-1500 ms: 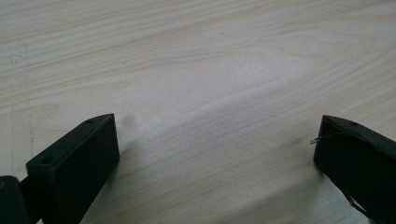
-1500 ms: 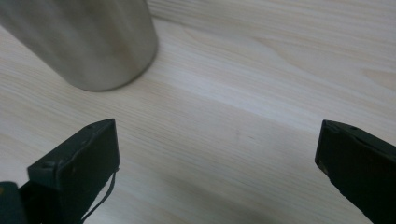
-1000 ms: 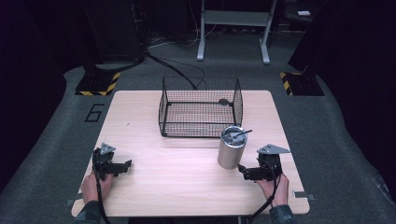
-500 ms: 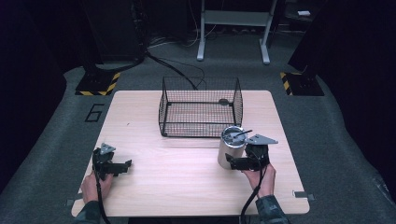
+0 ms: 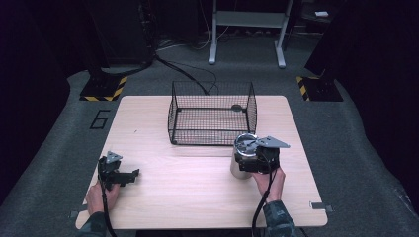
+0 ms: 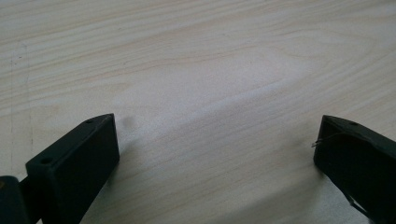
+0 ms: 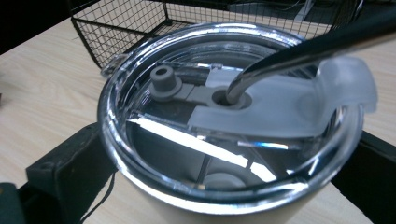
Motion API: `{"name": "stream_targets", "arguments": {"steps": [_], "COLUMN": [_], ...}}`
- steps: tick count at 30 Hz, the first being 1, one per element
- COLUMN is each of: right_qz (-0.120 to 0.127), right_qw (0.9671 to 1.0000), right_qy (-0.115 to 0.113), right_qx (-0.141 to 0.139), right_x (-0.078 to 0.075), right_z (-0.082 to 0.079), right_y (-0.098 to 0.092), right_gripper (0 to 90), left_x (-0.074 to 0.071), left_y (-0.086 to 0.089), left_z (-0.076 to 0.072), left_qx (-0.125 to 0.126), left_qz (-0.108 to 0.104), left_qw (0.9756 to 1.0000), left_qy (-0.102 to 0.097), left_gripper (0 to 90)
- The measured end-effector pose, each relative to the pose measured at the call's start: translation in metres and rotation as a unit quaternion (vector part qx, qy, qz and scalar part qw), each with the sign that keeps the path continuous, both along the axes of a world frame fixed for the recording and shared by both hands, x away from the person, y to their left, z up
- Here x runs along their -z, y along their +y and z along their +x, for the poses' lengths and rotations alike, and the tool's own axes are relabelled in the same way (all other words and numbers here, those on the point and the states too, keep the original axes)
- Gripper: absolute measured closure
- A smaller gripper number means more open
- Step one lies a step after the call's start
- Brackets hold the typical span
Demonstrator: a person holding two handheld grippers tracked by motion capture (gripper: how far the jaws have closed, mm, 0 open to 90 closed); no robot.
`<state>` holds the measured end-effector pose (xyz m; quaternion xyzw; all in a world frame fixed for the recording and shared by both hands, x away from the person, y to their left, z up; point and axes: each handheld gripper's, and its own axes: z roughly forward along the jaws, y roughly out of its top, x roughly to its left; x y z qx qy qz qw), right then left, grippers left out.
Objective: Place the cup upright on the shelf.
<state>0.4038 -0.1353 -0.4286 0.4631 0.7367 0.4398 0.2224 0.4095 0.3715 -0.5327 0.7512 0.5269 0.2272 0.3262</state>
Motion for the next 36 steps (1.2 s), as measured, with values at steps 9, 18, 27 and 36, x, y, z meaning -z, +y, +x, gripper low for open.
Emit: {"name": "stream_targets", "arguments": {"steps": [9,18,27,36], "right_qz": [0.008,0.003,-0.005,-0.002], "right_qw": [0.9999,0.9996,0.9996,0.9999], "right_qy": [-0.004,-0.014,-0.019,-0.016], "right_qx": [0.013,0.023,0.022,-0.002], "right_x": [0.002,0.001,0.001,-0.002], "right_z": [0.009,0.011,0.01,0.012], "right_y": [0.008,0.012,0.012,0.011], "right_gripper": [0.0,1.9,2.9,3.2], "left_x": [0.0,0.0,0.0,0.0], "left_y": [0.0,0.0,0.0,0.0], "left_z": [0.0,0.0,0.0,0.0], "left_qx": [0.0,0.0,0.001,0.002], "left_qz": [0.0,0.0,0.0,0.0], "left_qw": [1.0,1.0,1.0,1.0], "left_qy": [0.0,0.0,0.001,0.003], "left_gripper": [0.1,0.1,0.1,0.1]}}
